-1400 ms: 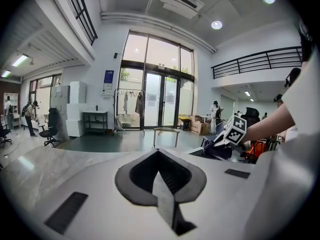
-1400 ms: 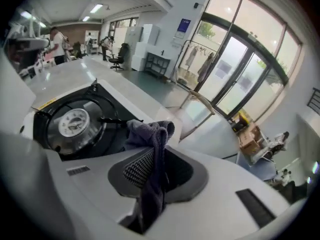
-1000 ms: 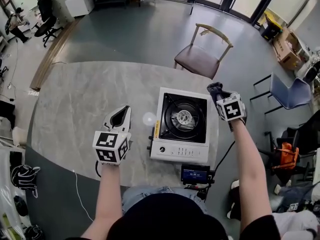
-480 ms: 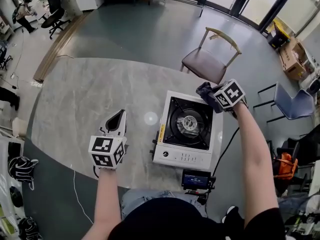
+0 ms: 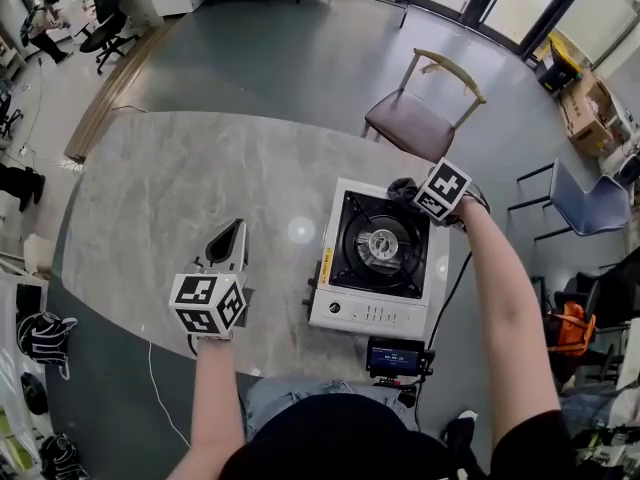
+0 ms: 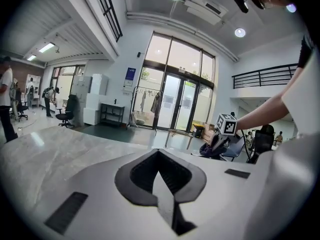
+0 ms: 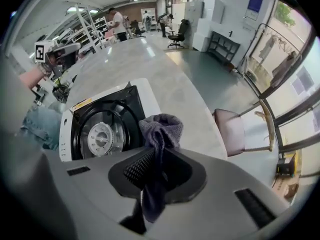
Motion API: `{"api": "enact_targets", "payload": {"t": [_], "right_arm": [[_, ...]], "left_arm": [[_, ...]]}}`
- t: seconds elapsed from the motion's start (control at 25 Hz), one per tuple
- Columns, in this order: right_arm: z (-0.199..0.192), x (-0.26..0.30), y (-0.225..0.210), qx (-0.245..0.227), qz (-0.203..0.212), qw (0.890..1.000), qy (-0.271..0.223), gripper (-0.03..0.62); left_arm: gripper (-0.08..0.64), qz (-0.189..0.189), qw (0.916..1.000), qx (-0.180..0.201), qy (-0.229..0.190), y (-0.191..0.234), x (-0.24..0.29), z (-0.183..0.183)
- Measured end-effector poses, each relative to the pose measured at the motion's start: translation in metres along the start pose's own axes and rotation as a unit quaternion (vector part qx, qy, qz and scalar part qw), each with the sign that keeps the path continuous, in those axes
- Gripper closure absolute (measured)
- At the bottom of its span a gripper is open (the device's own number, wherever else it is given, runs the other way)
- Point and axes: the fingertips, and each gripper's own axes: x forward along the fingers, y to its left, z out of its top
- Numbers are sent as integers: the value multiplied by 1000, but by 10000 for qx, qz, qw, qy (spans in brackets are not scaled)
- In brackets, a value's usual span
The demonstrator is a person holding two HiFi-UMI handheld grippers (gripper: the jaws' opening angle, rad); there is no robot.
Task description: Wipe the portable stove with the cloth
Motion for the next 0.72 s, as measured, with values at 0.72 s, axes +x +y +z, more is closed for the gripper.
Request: {"api": "enact_targets", "payload": {"t": [0.72], "right_arm": [[34,10,51,-674,636,9957,46,525]], "left_arm": [[561,-91,9999,-52,-82,5,-4,1]]}}
